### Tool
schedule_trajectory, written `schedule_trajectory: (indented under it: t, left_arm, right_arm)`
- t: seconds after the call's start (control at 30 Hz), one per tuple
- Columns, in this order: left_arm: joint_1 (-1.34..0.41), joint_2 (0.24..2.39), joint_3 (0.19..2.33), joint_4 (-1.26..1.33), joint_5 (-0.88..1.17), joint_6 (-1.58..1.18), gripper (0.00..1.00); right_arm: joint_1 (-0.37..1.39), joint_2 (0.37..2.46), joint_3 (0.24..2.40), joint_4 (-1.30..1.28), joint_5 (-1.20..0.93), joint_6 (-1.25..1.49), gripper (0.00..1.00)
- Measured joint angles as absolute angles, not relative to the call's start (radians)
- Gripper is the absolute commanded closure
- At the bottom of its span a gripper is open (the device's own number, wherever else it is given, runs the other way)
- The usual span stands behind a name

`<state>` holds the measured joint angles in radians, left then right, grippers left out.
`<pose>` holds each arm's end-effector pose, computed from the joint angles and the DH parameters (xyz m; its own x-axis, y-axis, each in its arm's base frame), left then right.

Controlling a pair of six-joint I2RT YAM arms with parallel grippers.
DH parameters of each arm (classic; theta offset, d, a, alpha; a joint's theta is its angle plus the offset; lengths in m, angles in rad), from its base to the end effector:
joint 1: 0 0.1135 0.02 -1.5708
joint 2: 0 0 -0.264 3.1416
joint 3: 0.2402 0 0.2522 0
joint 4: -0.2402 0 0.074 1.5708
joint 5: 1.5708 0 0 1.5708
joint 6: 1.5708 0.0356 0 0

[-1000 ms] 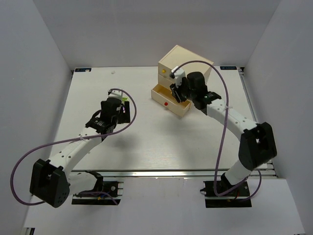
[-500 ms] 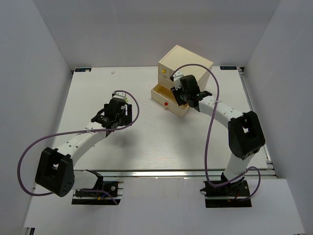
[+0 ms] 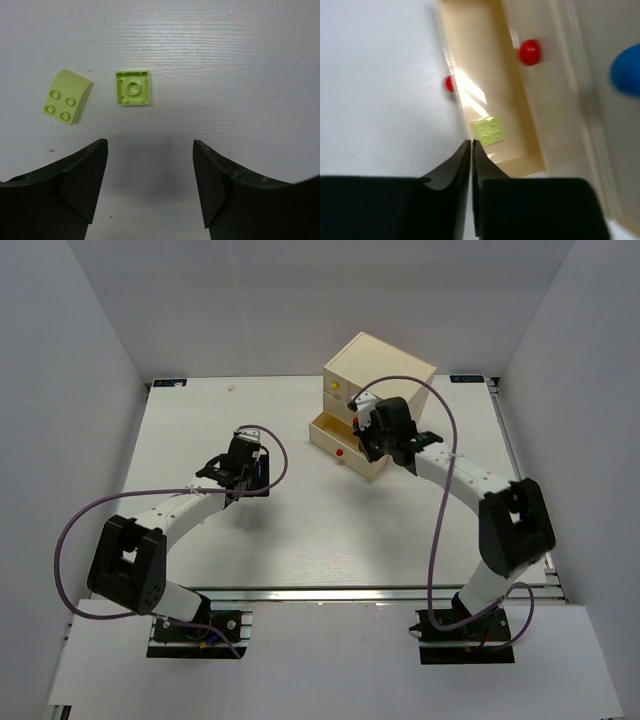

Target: Sort the legos into containers by color

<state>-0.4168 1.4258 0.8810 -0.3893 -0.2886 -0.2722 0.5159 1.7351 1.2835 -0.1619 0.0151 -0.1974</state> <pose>0.2663 -0.1068 0.2122 -0.7709 0.0595 -0.6342 0.0271 0.9978 0.0606 0.3477 0.1966 0.2579 -0.3964 -0.4503 -0.8001 -0.5714 0.8031 -0.1689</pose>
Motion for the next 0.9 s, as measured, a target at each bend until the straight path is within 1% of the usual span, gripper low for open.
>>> schedule_trajectory:
  t: [0.03,0.07,0.1,0.13,0.17,0.2,0.23,0.27,0.33,0.47,0.6,0.67,0.7,0.77,0.9]
  left_arm:
    - [-0.413,1.435,0.886,-0.388,-0.285,-0.273,0.26]
    - [-0.411,1.448,0.892,-0.386,-0.281,-0.273,0.28]
    - [-0.408,1.462,0.899,-0.384,-0.275,-0.272,0.29]
    - [-0.406,1.479,0.909,-0.384,-0.271,-0.272,0.3]
    - [-0.403,1.501,0.921,-0.384,-0.267,-0.272,0.3]
    - [-0.4,1.528,0.937,-0.384,-0.264,-0.272,0.29]
    - [-0.396,1.556,0.953,-0.384,-0.26,-0.271,0.28]
    - [-0.393,1.581,0.966,-0.383,-0.258,-0.271,0.27]
    - [-0.385,1.628,0.982,-0.381,-0.257,-0.271,0.23]
    - [-0.371,1.666,0.986,-0.388,-0.265,-0.271,0.2]
    - [-0.366,1.713,1.038,-0.392,-0.277,-0.271,0.22]
    - [-0.366,1.737,1.061,-0.386,-0.278,-0.273,0.25]
    - [-0.365,1.747,1.066,-0.383,-0.277,-0.274,0.31]
    - [-0.362,1.757,1.068,-0.385,-0.277,-0.276,0.38]
    - [-0.361,1.775,1.071,-0.39,-0.277,-0.271,0.41]
  right_arm:
    - [0.514,1.694,1.244,-0.145,-0.038,-0.197,0.99]
    - [0.511,1.64,1.198,-0.133,-0.096,-0.2,0.98]
    - [0.51,1.584,1.158,-0.123,-0.144,-0.204,0.95]
    - [0.508,1.522,1.118,-0.116,-0.201,-0.207,0.82]
    - [0.504,1.462,1.09,-0.114,-0.257,-0.207,0.73]
    - [0.5,1.407,1.074,-0.109,-0.308,-0.212,0.54]
    - [0.496,1.362,1.065,-0.104,-0.355,-0.211,0.41]
    - [0.492,1.319,1.061,-0.1,-0.399,-0.213,0.31]
    - [0.477,1.22,1.033,-0.059,-0.486,-0.225,0.22]
    - [0.439,1.085,0.952,-0.01,-0.612,-0.235,0.22]
    - [0.399,1.087,0.924,0.005,-0.685,-0.224,0.22]
    - [0.376,1.091,0.907,0.004,-0.711,-0.215,0.22]
    - [0.367,1.091,0.9,0.004,-0.72,-0.21,0.22]
    - [0.349,1.091,0.893,0.008,-0.737,-0.199,0.23]
    - [0.316,1.086,0.886,0.023,-0.768,-0.179,0.24]
